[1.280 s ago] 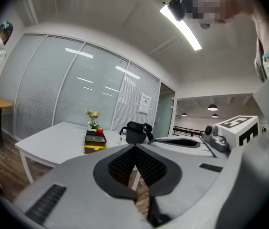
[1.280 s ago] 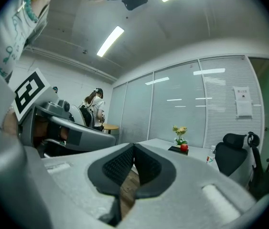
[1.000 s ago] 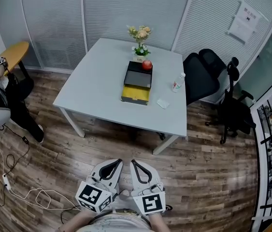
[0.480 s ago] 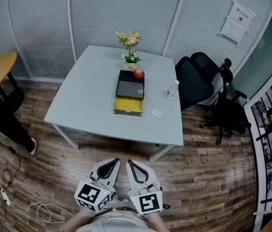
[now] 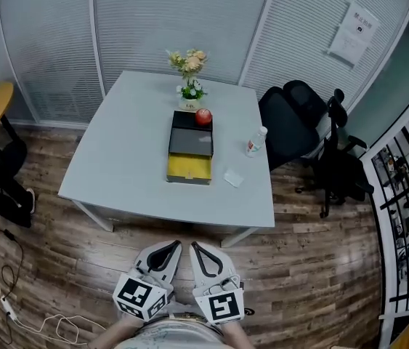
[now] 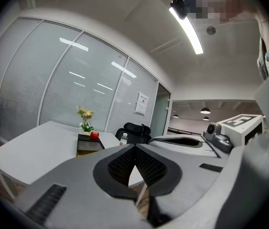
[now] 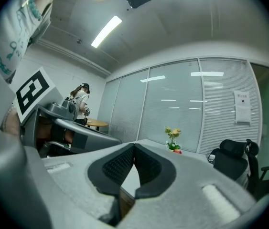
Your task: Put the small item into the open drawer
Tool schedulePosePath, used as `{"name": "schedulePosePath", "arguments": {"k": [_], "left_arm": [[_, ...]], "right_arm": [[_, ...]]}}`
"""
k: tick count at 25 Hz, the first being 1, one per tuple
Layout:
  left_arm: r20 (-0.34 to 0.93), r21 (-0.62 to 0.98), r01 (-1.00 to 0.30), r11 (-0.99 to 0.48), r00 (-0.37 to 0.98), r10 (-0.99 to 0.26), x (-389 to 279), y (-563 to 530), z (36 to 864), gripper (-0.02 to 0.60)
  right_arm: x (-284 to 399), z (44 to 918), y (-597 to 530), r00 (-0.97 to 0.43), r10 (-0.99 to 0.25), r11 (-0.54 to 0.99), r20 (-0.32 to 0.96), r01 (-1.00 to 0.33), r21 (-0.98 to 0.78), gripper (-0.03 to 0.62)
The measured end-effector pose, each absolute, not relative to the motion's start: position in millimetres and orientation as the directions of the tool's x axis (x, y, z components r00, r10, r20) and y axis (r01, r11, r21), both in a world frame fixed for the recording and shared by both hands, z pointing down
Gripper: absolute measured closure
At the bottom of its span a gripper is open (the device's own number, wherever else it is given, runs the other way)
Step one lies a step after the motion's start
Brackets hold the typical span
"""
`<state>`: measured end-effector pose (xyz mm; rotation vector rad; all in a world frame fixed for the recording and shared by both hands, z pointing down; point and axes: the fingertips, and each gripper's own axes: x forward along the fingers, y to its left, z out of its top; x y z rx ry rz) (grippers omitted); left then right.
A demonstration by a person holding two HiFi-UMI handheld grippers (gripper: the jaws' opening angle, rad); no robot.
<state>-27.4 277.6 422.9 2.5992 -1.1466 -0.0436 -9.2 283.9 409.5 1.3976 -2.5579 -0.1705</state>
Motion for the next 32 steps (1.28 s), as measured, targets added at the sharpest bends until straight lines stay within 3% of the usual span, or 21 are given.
{"name": "schedulePosePath", "arguments": {"k": [32], "left_arm": [[0.105, 0.286, -0.697, -0.658, 0.705, -0.701, -90, 210, 432, 0.584]], "right_arm": [[-61, 419, 205, -0.479, -0.862, 0.505, 0.166, -0.835, 0.216, 0.591]]}}
